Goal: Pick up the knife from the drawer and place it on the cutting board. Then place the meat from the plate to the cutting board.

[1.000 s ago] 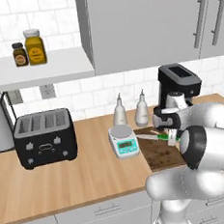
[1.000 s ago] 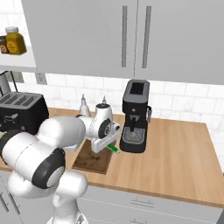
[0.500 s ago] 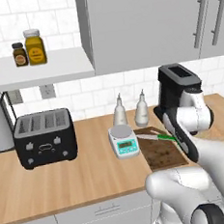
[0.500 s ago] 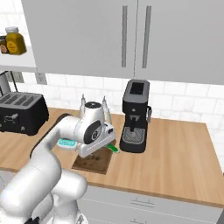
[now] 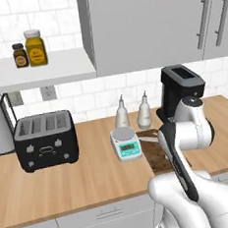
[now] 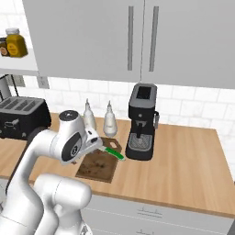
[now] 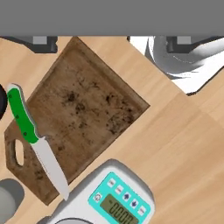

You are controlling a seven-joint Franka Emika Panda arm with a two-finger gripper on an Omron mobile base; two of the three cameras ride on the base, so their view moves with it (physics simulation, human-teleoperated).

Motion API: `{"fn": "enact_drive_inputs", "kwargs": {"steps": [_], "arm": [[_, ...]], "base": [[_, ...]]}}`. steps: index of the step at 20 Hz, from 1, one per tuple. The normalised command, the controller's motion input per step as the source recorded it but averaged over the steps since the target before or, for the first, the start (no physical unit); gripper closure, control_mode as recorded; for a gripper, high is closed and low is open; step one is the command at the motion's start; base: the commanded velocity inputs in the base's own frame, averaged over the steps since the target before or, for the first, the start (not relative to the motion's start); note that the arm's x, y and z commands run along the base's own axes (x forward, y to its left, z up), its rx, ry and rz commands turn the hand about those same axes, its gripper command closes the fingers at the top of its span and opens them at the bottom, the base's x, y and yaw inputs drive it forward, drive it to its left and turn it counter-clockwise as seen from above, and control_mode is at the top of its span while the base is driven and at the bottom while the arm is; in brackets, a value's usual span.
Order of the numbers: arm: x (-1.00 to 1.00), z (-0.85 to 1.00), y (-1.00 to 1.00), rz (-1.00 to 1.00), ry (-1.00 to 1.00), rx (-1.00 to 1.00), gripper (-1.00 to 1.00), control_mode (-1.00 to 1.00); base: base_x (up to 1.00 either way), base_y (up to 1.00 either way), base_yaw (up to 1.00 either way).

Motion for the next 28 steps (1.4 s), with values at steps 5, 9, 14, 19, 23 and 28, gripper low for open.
{"fn": "enact_drive_inputs", "kwargs": {"steps": [5, 9, 14, 19, 23, 28], "arm": [[0.09, 0.22, 0.0, -0.06, -0.04, 0.03, -1.0, -1.0], [0.0, 0.0, 0.04, 0.0, 0.04, 0.0, -1.0, 1.0], [0.0, 0.0, 0.0, 0.0, 0.0, 0.0, -1.0, 1.0], [0.0, 0.0, 0.0, 0.0, 0.0, 0.0, -1.0, 1.0], [0.0, 0.0, 0.0, 0.0, 0.0, 0.0, -1.0, 1.0], [0.0, 0.0, 0.0, 0.0, 0.0, 0.0, -1.0, 1.0]], "base": [[0.0, 0.0, 0.0], [-0.04, 0.06, 0.01], [-0.92, 0.69, 0.13], [-1.0, 1.0, 0.19], [-1.0, 1.0, 0.23], [-1.0, 1.0, 0.25]]}}
